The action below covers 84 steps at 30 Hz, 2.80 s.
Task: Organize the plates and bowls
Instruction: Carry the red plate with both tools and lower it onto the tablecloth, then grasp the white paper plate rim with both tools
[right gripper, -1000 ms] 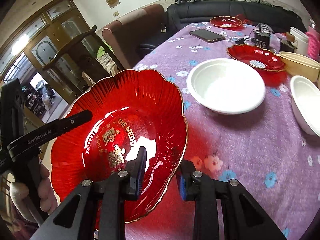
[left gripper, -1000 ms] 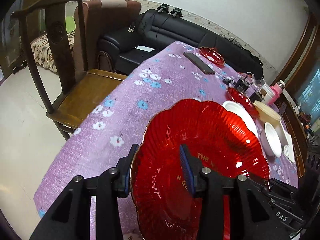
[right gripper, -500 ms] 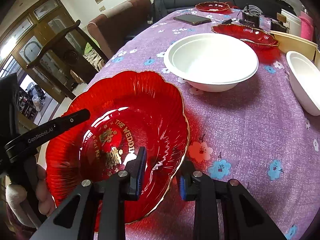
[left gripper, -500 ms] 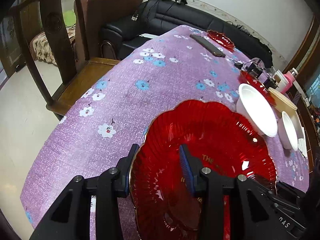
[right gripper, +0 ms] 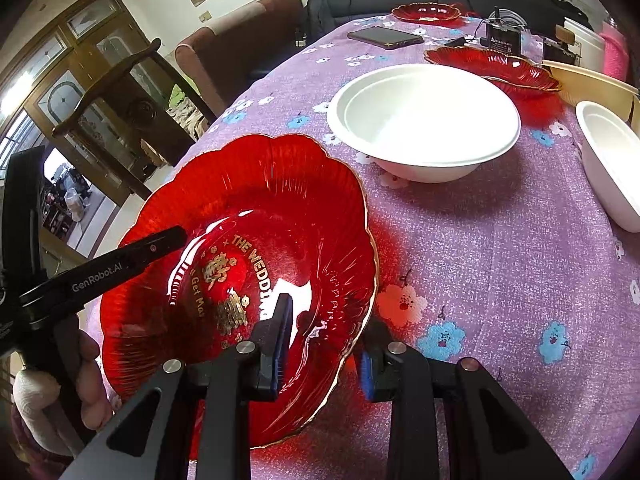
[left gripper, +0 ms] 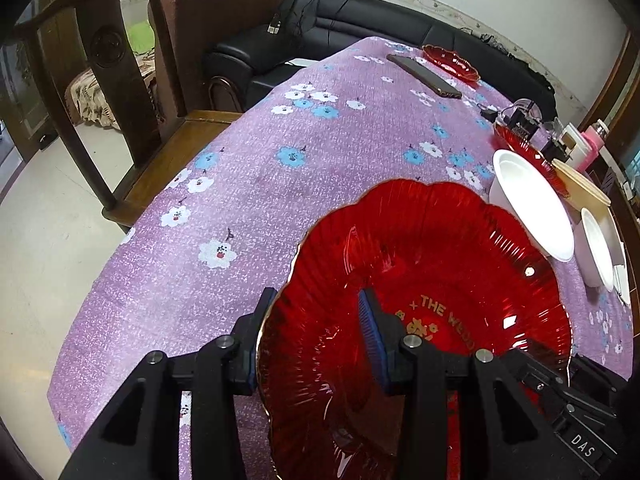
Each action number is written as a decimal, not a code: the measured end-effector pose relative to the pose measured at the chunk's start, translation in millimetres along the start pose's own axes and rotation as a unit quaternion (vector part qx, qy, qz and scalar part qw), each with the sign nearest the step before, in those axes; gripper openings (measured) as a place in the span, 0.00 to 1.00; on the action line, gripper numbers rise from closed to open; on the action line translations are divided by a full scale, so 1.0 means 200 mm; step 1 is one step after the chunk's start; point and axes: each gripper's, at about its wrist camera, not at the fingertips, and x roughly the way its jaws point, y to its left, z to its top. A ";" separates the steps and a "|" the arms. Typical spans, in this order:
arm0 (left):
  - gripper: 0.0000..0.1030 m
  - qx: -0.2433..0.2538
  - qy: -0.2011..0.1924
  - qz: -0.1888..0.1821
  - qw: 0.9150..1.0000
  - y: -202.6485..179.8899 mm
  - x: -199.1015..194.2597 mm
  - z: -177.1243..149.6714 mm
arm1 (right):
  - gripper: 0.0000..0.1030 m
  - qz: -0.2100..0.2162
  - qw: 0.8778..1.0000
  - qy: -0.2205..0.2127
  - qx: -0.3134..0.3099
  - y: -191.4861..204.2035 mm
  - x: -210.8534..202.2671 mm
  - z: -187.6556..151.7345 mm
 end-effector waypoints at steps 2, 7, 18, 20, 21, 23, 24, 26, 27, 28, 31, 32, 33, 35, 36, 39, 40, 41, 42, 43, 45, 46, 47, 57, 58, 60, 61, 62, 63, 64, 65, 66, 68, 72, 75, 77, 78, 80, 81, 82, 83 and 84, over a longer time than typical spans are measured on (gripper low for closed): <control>0.39 0.001 0.005 0.002 1.000 0.00 0.00 0.00 | 0.31 0.003 1.000 -0.001 0.003 -0.01 0.00 0.00; 0.39 -0.003 -0.001 -0.010 1.000 0.00 -0.02 0.00 | 0.31 0.005 1.000 -0.001 0.005 -0.01 -0.01 0.00; 0.36 -0.014 -0.055 -0.023 0.998 0.03 -0.18 0.08 | 0.30 0.006 0.999 -0.031 -0.032 0.08 -0.09 0.03; 0.36 -0.013 -0.052 -0.019 0.998 0.03 -0.16 0.09 | 0.30 0.000 0.999 -0.031 -0.035 0.09 -0.08 0.04; 0.36 -0.011 -0.050 -0.016 0.999 0.02 -0.15 0.08 | 0.30 -0.002 0.999 -0.030 -0.035 0.09 -0.07 0.04; 0.36 -0.008 -0.044 -0.011 0.999 0.02 -0.12 0.08 | 0.30 -0.005 0.999 -0.028 -0.034 0.08 -0.05 0.05; 0.36 -0.008 -0.042 -0.010 0.999 0.02 -0.10 0.07 | 0.30 -0.006 0.999 -0.027 -0.033 0.08 -0.04 0.05; 0.36 -0.010 -0.032 -0.007 0.999 0.02 -0.06 0.07 | 0.30 -0.009 0.999 -0.024 -0.032 0.06 -0.03 0.04; 0.36 -0.012 -0.028 -0.005 1.000 0.03 -0.04 0.07 | 0.30 -0.010 0.999 -0.023 -0.032 0.06 -0.02 0.04; 0.36 -0.016 -0.024 -0.002 1.000 0.03 -0.02 0.06 | 0.30 -0.012 0.999 -0.022 -0.032 0.05 -0.02 0.04; 0.37 -0.022 -0.023 0.001 1.000 0.05 -0.01 0.05 | 0.30 -0.012 0.999 -0.020 -0.035 0.05 -0.01 0.04; 0.37 -0.022 -0.025 0.000 0.999 0.06 -0.02 0.05 | 0.30 -0.012 0.999 -0.021 -0.037 0.05 -0.01 0.04; 0.37 -0.022 -0.029 0.002 0.999 0.05 -0.03 0.05 | 0.30 -0.013 0.999 -0.022 -0.039 0.06 -0.01 0.04; 0.40 -0.018 -0.039 0.008 0.999 0.05 -0.07 0.04 | 0.31 -0.009 0.999 -0.021 -0.036 0.06 -0.01 0.04; 0.43 -0.014 -0.049 0.012 0.999 0.05 -0.10 0.04 | 0.31 -0.007 0.999 -0.021 -0.034 0.06 -0.02 0.04; 0.56 -0.009 -0.074 0.025 0.997 0.04 -0.18 0.04 | 0.33 0.002 1.000 -0.017 -0.025 0.05 -0.02 0.03; 0.58 -0.007 -0.083 0.029 0.996 0.03 -0.21 0.03 | 0.36 0.005 1.000 -0.015 -0.023 0.05 -0.02 0.03; 0.61 -0.004 -0.092 0.032 0.995 0.02 -0.23 0.03 | 0.37 0.005 1.000 -0.014 -0.022 0.05 -0.02 0.03; 0.63 -0.002 -0.097 0.035 0.995 0.02 -0.25 0.03 | 0.38 0.003 1.000 -0.012 -0.024 0.05 -0.02 0.02; 0.67 0.000 -0.105 0.039 0.994 0.01 -0.28 0.02 | 0.38 0.001 1.000 -0.010 -0.026 0.05 -0.02 0.01; 0.72 0.002 -0.118 0.046 0.992 0.00 -0.32 0.01 | 0.38 0.000 1.000 -0.007 -0.030 0.06 -0.02 0.00; 0.76 0.002 -0.124 0.048 0.991 0.00 -0.34 0.01 | 0.38 0.001 1.000 -0.007 -0.031 0.06 -0.03 -0.01; 0.78 0.001 -0.130 0.050 0.990 -0.01 -0.36 0.01 | 0.38 0.004 1.000 -0.006 -0.031 0.07 -0.03 -0.02; 0.80 0.024 -0.153 0.068 0.986 -0.08 -0.46 -0.01 | 0.44 0.017 0.999 -0.036 -0.024 0.05 -0.19 -0.07; 0.80 0.025 -0.155 0.067 0.985 -0.08 -0.46 -0.01 | 0.46 0.014 0.999 -0.044 -0.026 0.04 -0.22 -0.07; 0.80 0.027 -0.156 0.065 0.985 -0.09 -0.47 -0.01 | 0.50 0.006 0.998 -0.061 -0.030 0.03 -0.27 -0.07; 0.80 0.028 -0.157 0.064 0.985 -0.10 -0.47 -0.01 | 0.53 0.002 0.997 -0.068 -0.031 0.02 -0.29 -0.06; 0.80 0.029 -0.157 0.063 0.985 -0.11 -0.47 0.00 | 0.55 -0.002 0.997 -0.074 -0.032 0.01 -0.31 -0.05; 0.80 0.031 -0.157 0.061 0.985 -0.12 -0.48 0.00 | 0.57 -0.006 0.996 -0.080 -0.031 0.00 -0.33 -0.05; 0.80 0.033 -0.156 0.059 0.985 -0.13 -0.48 0.01 | 0.57 -0.010 0.996 -0.084 -0.030 -0.02 -0.34 -0.03; 0.80 0.035 -0.154 0.055 0.986 -0.14 -0.48 0.02 | 0.57 -0.014 0.996 -0.087 -0.027 -0.04 -0.35 -0.02; 0.80 0.038 -0.151 0.048 0.987 -0.15 -0.47 0.03 | 0.57 -0.018 0.996 -0.090 -0.022 -0.07 -0.35 -0.01; 0.80 0.039 -0.140 0.031 0.989 -0.16 -0.46 0.07 | 0.57 -0.024 0.996 -0.091 -0.005 -0.14 -0.35 0.02; 0.80 0.036 -0.120 0.002 0.992 -0.19 -0.44 0.18 | 0.57 -0.026 0.995 -0.092 0.038 -0.31 -0.32 0.09; 0.80 0.038 -0.110 -0.011 0.993 -0.24 -0.40 0.29 | 0.57 -0.023 0.992 -0.095 0.079 -0.44 -0.29 0.15; 0.80 0.045 -0.094 -0.019 0.994 -0.30 -0.35 0.38 | 0.57 -0.020 0.990 -0.095 0.099 -0.51 -0.26 0.19; 0.80 0.047 -0.081 -0.024 0.995 -0.33 -0.30 0.42 | 0.57 -0.017 0.990 -0.095 0.106 -0.53 -0.24 0.21; 0.80 0.050 -0.058 -0.037 0.996 -0.39 -0.22 0.50 | 0.57 -0.010 0.989 -0.092 0.116 -0.55 -0.21 0.24; 0.80 0.051 -0.044 -0.043 0.997 -0.43 -0.16 0.54 | 0.57 -0.006 0.989 -0.092 0.119 -0.56 -0.19 0.27; 0.80 0.053 -0.033 -0.045 0.997 -0.46 -0.12 0.56 | 0.57 -0.005 0.988 -0.092 0.120 -0.56 -0.17 0.28; 0.80 0.057 -0.019 -0.047 0.997 -0.50 -0.06 0.59 | 0.57 -0.003 0.988 -0.093 0.123 -0.57 -0.16 0.31; 0.80 0.063 -0.006 -0.051 0.997 -0.54 0.00 0.61 | 0.57 -0.002 0.988 -0.094 0.125 -0.57 -0.14 0.33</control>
